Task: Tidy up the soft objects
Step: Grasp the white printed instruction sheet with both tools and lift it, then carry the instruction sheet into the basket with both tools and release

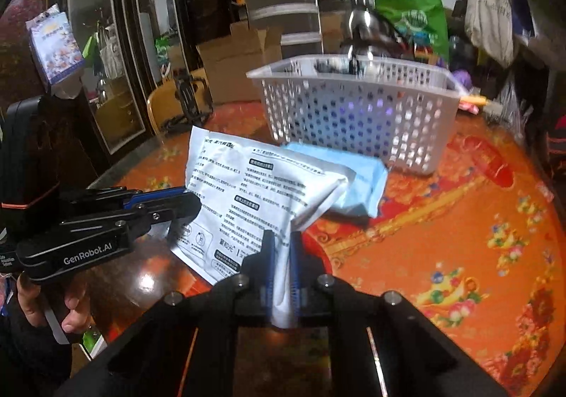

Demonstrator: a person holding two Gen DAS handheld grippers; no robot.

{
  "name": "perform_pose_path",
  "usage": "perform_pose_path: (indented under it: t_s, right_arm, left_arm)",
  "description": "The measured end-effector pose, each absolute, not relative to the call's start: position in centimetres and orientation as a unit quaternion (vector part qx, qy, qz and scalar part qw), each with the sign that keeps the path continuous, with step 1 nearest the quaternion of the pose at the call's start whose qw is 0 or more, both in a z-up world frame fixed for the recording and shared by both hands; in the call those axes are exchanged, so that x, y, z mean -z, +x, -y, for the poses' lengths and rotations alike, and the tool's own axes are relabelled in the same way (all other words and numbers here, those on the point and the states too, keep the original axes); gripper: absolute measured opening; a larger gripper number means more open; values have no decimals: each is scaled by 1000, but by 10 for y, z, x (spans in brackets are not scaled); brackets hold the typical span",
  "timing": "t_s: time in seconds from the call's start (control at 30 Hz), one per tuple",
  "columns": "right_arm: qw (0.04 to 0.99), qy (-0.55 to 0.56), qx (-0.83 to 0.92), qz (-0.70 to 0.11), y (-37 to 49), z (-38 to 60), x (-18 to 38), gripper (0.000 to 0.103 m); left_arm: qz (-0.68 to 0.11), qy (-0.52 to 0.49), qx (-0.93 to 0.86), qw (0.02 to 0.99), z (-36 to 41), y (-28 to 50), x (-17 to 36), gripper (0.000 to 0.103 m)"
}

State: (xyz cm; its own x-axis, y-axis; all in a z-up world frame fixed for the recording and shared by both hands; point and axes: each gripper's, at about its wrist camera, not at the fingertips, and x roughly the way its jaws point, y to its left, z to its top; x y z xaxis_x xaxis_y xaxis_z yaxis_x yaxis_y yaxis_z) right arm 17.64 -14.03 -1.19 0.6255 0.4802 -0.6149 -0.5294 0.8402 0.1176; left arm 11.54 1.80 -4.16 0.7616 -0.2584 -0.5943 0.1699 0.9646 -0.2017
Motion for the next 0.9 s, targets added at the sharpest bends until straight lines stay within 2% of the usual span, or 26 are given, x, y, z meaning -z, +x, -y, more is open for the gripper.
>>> perform_pose_path:
  t_s: [0.4, 0.9]
  right_arm:
    - [923, -49, -276, -262, 162, 150, -50, 6]
    - [942, -50, -250, -217, 218, 161, -123, 6]
  left_arm:
    - [-258, -64, 124, 956, -11, 97, -19, 9]
    - [-207, -43, 127, 969, 0, 149, -104, 7]
